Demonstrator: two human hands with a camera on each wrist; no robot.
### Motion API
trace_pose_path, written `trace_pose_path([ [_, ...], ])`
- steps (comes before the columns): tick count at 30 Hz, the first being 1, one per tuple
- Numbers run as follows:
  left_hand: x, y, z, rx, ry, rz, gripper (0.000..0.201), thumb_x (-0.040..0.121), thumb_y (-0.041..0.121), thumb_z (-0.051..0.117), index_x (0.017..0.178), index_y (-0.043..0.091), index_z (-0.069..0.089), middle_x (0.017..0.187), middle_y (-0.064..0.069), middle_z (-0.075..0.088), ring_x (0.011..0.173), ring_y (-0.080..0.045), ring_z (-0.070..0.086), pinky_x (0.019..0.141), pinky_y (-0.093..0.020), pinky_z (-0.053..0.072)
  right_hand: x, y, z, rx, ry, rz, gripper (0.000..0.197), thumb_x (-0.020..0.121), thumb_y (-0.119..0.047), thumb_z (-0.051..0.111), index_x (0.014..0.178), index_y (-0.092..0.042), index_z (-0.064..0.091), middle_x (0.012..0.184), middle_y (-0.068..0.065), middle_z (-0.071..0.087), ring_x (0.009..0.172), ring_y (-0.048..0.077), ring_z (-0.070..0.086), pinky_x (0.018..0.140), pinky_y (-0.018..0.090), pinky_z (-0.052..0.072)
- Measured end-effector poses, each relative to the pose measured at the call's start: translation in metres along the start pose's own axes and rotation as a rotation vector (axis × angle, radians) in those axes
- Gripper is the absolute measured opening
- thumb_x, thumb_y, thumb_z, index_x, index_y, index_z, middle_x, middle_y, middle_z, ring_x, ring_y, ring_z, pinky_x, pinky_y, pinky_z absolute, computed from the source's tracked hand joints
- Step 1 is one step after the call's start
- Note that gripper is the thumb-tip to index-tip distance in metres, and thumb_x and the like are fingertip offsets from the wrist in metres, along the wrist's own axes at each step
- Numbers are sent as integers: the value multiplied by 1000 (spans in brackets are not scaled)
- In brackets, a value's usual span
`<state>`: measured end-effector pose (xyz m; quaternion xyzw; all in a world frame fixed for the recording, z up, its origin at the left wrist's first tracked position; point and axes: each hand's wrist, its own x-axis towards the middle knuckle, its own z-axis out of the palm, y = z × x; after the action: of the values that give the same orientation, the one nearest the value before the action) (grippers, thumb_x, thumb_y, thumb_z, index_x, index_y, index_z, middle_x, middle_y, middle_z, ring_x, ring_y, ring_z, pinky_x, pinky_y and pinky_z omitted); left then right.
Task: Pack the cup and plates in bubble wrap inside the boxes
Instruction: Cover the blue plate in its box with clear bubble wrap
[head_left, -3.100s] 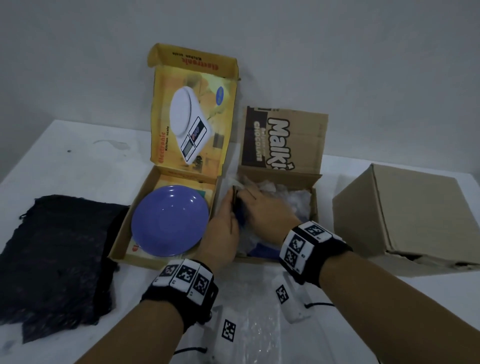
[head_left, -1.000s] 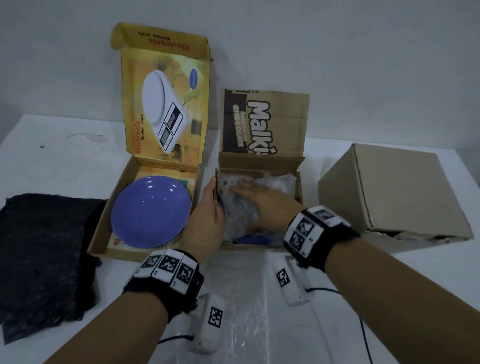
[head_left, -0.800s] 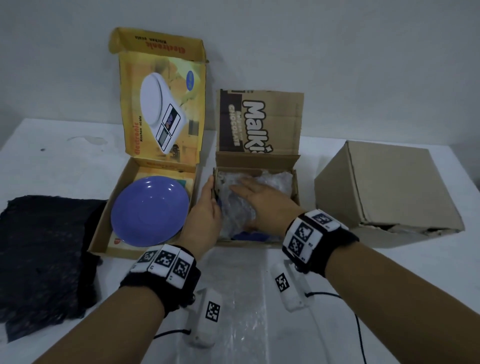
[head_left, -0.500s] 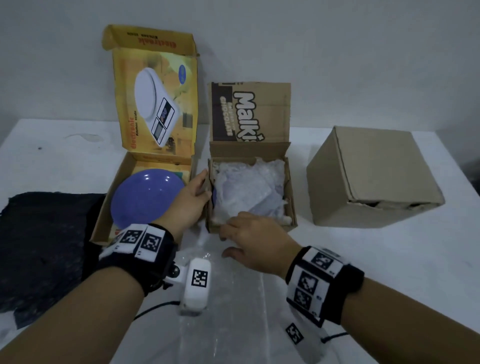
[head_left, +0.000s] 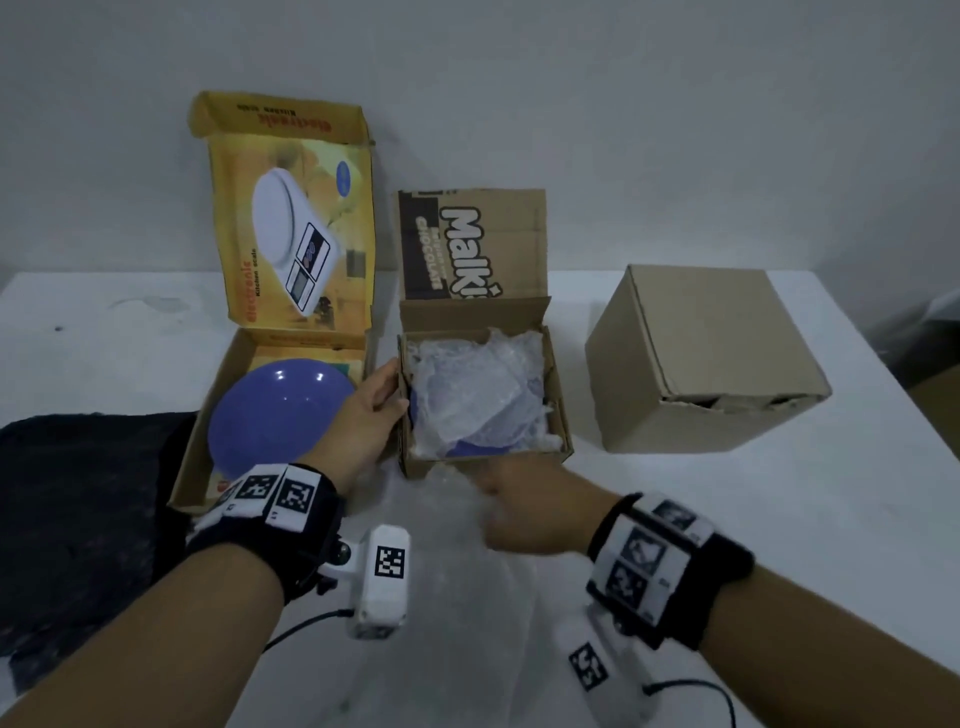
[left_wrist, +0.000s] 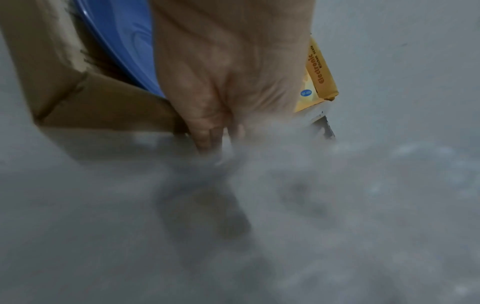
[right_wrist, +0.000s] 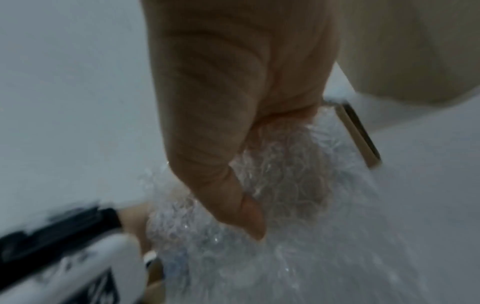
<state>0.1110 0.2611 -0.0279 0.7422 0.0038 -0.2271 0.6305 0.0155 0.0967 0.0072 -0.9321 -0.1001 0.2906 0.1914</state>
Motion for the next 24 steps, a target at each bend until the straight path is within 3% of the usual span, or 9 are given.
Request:
trace_pose_path([
  [2, -1, 0, -1, -24, -15, 0, 51, 98, 0, 40, 145, 16, 31, 139, 4, 44, 129, -8, 39, 102, -21, 37, -7, 5, -37, 34, 46, 46, 19, 80, -20, 63, 97, -13, 60, 97, 5, 62, 92, 24, 59, 71, 27, 44],
  [4, -2, 3, -5, -60, -31, -17, 49, 98, 3, 42, 144, 20, 33, 136, 3, 48, 126, -14, 46, 97, -27, 46, -13, 10, -77, 117, 172, 95, 32, 81, -25, 65, 112, -17, 59, 107, 1, 61, 100, 20, 59, 79, 26, 46],
  [6, -4, 8, -5, -79, -54, -43, 42, 100, 8, 39, 140, 19, 38, 132, 2, 52, 117, -15, 51, 81, -15, 50, -16, 16, -110, 187, 353, 125, 26, 82, -24, 64, 107, -19, 62, 104, 2, 64, 96, 21, 62, 79, 29, 49],
  [10, -4, 14, -1, -217, -14, -147, 30, 100, 34, 36, 116, 19, 56, 112, 2, 62, 99, -9, 58, 82, -20, 44, -11, 25, -142, 276, 581, 195, 14, 81, -17, 58, 94, -21, 63, 85, 0, 65, 81, 21, 64, 69, 29, 50],
  [14, -4, 15, 1, -279, -10, -157, 48, 103, 40, 14, 140, 24, 39, 133, 5, 46, 125, -12, 40, 96, -25, 31, 5, 36, -134, 529, 651, 393, 23, 82, -13, 60, 103, -9, 51, 91, 7, 62, 74, 21, 61, 60, 28, 50],
  [16, -4, 15, 3, -288, -1, -148, 46, 102, 40, 16, 136, 23, 42, 124, 7, 49, 114, -11, 47, 90, -22, 36, 14, 39, -113, 520, 528, 494, 36, 84, -17, 62, 113, -5, 43, 103, 10, 58, 79, 19, 56, 60, 26, 46],
  [19, 0, 12, 6, -287, 25, -163, 28, 102, 35, 28, 109, 27, 54, 100, 12, 59, 91, -7, 56, 64, -13, 47, 25, 37, -78, 317, 450, 526, 96, 78, -30, 74, 144, -7, 7, 131, 18, 47, 109, 32, 55, 81, 36, 49],
  [21, 3, 8, 6, -241, 60, -119, 26, 101, 26, 36, 116, 22, 57, 109, 13, 58, 106, -9, 54, 75, -15, 48, 29, 34, -64, -105, 518, 494, 124, 74, -47, 74, 145, -19, -23, 150, 21, 18, 133, 39, 33, 101, 48, 38],
  [24, 4, 4, 7, -126, 106, -49, 41, 100, 11, 40, 141, 13, 39, 119, 10, 44, 113, -5, 41, 89, -17, 35, 39, 29, -48, -482, 600, 271, 112, 78, -69, 52, 144, -26, -27, 153, 17, -27, 143, 36, -18, 112, 58, -3],
])
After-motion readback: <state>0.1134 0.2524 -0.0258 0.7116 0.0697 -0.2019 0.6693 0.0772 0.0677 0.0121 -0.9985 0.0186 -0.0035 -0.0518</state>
